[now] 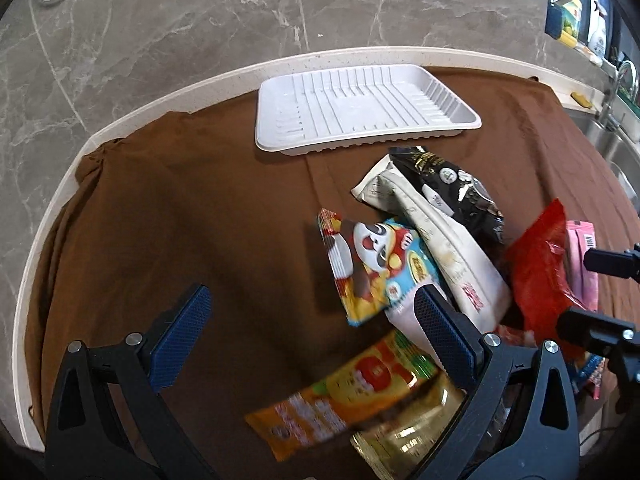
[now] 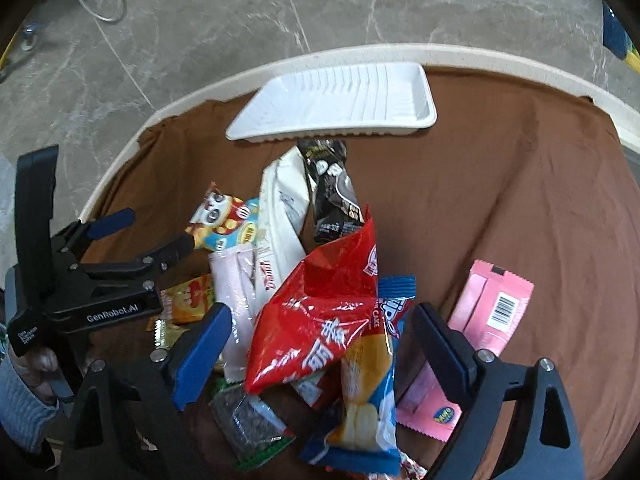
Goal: Organize snacks
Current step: 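Grasp the panda-print packet with the left tool while the right tool grasps the red Mylikes bag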
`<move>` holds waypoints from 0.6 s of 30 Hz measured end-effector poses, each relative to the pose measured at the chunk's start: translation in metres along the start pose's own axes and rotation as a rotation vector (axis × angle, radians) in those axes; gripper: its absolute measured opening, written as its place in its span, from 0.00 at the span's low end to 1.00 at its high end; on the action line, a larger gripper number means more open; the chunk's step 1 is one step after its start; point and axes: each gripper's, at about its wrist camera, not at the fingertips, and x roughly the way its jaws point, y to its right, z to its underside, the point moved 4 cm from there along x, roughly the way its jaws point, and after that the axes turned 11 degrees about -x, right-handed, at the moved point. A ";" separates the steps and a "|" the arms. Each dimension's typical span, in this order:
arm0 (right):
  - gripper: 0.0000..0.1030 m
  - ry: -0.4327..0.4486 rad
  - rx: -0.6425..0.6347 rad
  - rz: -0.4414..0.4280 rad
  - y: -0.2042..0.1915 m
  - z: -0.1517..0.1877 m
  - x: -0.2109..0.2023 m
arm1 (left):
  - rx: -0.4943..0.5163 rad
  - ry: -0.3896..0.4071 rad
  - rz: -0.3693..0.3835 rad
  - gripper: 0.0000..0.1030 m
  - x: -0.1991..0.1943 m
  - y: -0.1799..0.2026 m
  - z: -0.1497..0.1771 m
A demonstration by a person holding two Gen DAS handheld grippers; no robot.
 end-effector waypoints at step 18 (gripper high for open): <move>0.56 -0.089 0.015 0.019 0.000 -0.009 0.034 | -0.043 -0.116 0.244 0.53 0.074 -0.003 -0.028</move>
